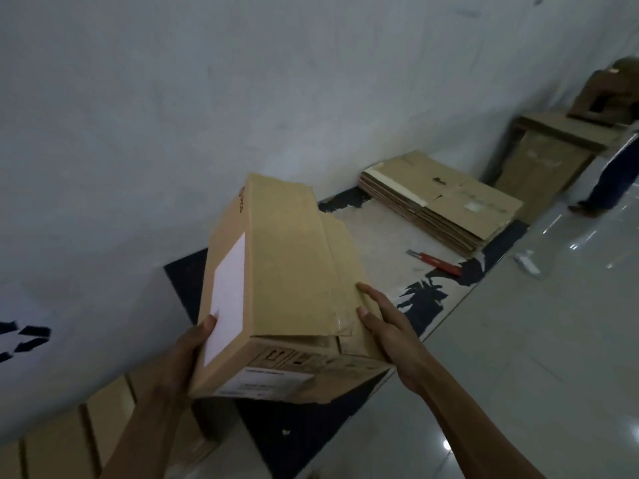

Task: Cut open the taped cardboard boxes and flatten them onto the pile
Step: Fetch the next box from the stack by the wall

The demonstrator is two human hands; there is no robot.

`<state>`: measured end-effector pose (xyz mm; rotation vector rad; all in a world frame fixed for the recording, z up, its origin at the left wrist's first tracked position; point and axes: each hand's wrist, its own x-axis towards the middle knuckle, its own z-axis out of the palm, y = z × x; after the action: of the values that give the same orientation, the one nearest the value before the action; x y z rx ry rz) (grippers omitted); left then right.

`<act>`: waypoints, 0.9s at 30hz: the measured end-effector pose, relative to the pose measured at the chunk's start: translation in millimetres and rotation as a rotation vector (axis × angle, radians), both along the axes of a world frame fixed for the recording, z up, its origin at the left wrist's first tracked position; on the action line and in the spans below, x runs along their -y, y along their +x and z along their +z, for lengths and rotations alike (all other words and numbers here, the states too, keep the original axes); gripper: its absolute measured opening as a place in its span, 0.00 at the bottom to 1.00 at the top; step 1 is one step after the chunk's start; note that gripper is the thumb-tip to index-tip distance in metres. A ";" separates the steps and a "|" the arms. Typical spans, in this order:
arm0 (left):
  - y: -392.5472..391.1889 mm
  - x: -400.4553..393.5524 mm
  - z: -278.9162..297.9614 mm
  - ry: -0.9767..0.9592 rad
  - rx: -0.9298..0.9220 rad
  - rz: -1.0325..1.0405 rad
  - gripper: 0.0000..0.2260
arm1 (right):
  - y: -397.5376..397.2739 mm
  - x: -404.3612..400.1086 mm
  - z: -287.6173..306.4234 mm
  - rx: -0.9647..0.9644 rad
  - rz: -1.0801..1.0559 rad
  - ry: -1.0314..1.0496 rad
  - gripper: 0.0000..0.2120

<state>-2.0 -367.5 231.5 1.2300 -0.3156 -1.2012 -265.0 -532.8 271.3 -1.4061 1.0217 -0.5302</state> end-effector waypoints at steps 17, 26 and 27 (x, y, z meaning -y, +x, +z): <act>-43.8 178.3 41.8 0.178 0.193 0.270 0.48 | 37.2 216.8 -42.1 -0.043 0.378 0.421 0.28; -115.2 307.7 46.8 0.539 0.714 0.340 0.44 | 42.7 311.0 -96.3 -0.194 0.403 0.762 0.26; -118.7 324.8 43.2 0.630 0.746 0.310 0.49 | 37.6 322.5 -97.5 -0.211 0.399 0.752 0.23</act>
<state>-120.7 -692.3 274.7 2.1811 -0.2774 -0.5340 -227.5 -855.3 173.8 -0.9470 0.9302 0.2902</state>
